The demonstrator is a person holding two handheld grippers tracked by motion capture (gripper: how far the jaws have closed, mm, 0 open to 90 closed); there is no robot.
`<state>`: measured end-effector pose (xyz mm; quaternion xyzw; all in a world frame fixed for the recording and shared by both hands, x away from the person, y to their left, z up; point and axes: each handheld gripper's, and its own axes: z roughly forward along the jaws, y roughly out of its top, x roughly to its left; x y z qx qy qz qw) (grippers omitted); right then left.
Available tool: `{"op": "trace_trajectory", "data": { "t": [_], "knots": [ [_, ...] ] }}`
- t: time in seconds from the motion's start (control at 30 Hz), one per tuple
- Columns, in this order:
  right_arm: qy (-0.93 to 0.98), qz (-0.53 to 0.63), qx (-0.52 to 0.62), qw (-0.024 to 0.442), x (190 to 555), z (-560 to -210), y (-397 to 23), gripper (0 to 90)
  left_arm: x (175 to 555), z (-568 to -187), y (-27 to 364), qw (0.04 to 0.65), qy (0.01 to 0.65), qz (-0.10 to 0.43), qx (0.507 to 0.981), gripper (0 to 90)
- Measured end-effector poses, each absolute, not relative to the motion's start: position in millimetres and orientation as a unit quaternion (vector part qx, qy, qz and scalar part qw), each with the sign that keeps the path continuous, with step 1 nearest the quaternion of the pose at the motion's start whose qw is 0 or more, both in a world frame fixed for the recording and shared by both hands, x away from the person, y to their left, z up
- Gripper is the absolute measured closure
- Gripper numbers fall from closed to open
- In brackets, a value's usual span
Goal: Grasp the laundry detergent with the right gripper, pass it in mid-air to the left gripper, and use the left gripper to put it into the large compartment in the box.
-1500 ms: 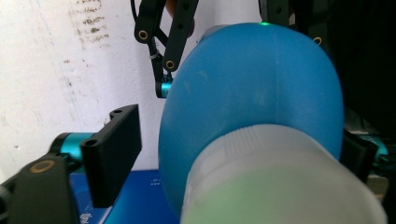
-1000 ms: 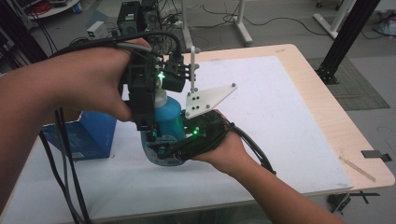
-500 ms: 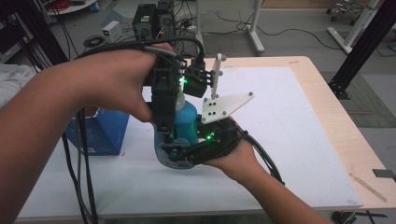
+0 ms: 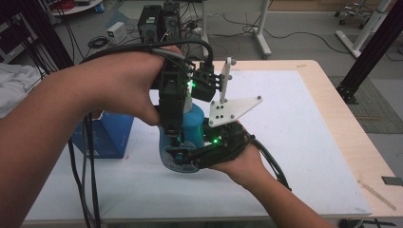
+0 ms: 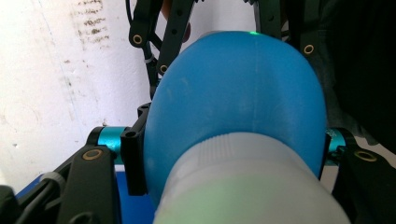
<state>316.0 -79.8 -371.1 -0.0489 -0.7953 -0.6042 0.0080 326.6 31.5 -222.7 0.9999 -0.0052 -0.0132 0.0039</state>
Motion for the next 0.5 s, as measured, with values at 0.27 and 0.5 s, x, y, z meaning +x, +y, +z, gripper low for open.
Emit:
{"op": "trace_trajectory", "data": {
  "t": [0.27, 0.5],
  "knots": [
    [-0.796, -0.604, -0.046, 0.012, 315.7, -370.5, -80.8, 44.9, 327.7, -222.3, 31.1, 0.009, 0.000, -0.016, 1.000, 37.7],
    [-0.795, -0.605, -0.047, -0.013, 315.0, -367.5, -85.6, 35.6, 331.1, -220.0, 31.5, 0.006, 0.018, -0.013, 1.000, 37.9]
  ]
}}
